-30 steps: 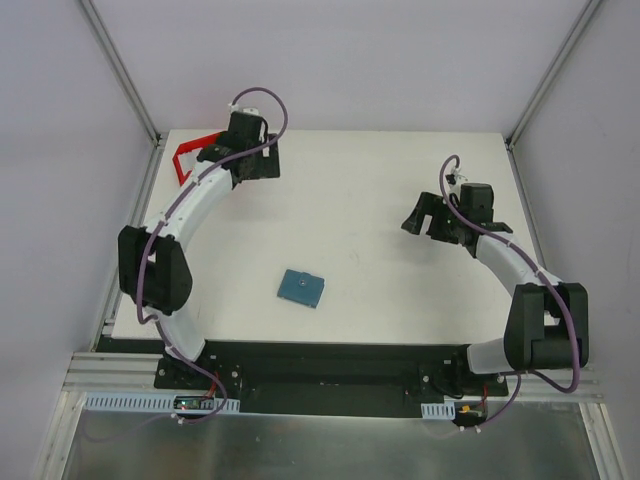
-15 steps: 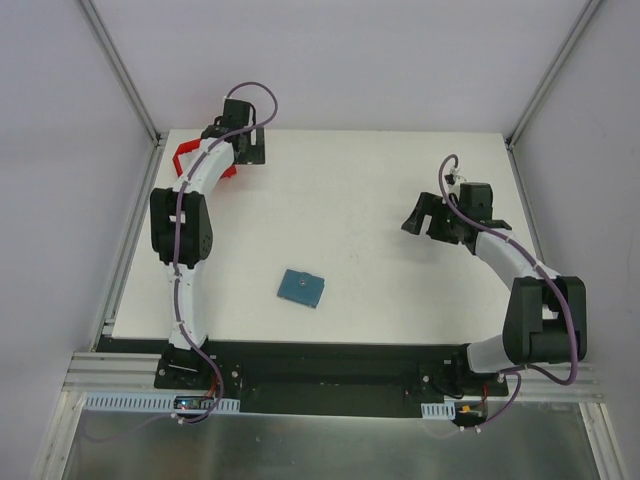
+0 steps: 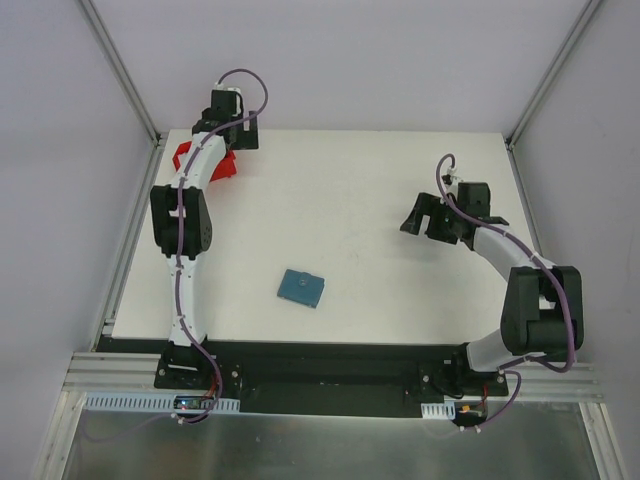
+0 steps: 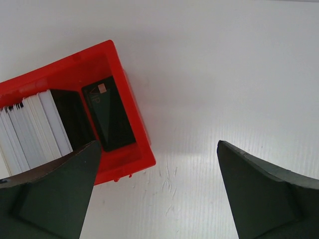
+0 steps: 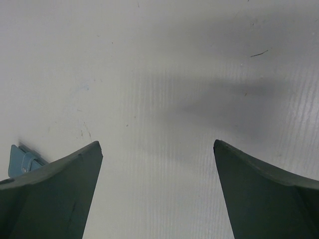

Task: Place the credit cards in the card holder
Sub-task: Move the storage box to the center of the board.

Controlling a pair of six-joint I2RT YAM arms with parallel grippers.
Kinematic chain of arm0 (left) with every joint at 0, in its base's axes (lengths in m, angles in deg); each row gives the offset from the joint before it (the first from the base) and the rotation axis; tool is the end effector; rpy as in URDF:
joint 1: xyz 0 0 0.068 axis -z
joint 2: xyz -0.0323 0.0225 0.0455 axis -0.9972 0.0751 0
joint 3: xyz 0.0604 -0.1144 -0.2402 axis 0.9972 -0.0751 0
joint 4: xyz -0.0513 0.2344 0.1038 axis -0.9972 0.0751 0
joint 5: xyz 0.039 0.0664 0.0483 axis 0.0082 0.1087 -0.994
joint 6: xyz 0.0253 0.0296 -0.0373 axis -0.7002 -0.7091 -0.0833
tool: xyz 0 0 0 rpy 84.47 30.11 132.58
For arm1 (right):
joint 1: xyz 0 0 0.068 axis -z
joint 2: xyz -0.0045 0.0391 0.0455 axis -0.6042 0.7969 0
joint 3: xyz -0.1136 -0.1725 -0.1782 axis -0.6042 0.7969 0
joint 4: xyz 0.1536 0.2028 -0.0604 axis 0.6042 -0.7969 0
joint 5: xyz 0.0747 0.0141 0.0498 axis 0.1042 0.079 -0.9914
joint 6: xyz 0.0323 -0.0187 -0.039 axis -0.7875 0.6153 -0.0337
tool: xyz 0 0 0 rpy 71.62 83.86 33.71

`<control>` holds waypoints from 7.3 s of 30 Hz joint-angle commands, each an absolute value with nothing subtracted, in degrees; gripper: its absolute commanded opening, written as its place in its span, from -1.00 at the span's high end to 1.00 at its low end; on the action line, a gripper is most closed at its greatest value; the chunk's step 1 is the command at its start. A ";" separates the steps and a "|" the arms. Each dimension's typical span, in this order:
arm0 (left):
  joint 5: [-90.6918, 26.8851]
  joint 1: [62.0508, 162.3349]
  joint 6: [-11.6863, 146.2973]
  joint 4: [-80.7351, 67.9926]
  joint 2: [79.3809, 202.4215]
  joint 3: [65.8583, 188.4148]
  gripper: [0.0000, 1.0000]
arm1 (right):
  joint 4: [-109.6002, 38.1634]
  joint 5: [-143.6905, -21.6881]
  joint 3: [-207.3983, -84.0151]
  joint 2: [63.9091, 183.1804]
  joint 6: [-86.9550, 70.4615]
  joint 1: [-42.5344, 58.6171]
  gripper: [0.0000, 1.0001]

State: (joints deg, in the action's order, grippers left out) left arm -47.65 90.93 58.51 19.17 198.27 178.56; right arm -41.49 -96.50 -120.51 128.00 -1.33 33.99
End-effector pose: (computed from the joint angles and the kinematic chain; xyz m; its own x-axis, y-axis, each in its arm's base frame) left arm 0.5409 -0.0451 0.2685 -0.5353 0.0007 -0.8447 -0.0449 0.9986 0.0293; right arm 0.3135 0.0304 0.2139 -0.6606 -0.0384 -0.7498 -0.3264 0.9141 0.2407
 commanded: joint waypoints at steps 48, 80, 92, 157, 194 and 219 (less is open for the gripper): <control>-33.49 96.23 69.08 18.41 188.64 161.85 -0.84 | -41.45 -100.36 -122.81 129.12 -0.73 34.44 -0.89; -28.91 120.84 85.52 17.97 179.58 148.92 -0.87 | -41.45 -98.34 -118.15 121.39 -4.50 36.03 -0.86; -33.39 123.84 83.94 17.88 174.84 150.59 -0.96 | -41.19 -98.69 -118.24 119.46 -7.76 36.20 -0.86; -55.11 96.15 85.17 10.59 132.64 99.35 -0.98 | -55.34 -65.03 -156.38 154.88 -19.45 0.78 0.11; -35.95 96.42 83.15 6.54 132.47 95.84 -0.98 | -54.99 -76.35 -150.14 150.04 0.33 8.08 0.48; -39.81 110.21 91.32 5.66 134.31 90.48 -0.98 | -51.38 -75.75 -151.37 151.10 -11.36 11.42 0.66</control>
State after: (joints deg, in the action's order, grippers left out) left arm -37.90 109.16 89.48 6.48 133.48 90.65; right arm -52.90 -77.24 -149.49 151.91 -9.09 10.30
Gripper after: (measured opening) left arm 0.990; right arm 0.180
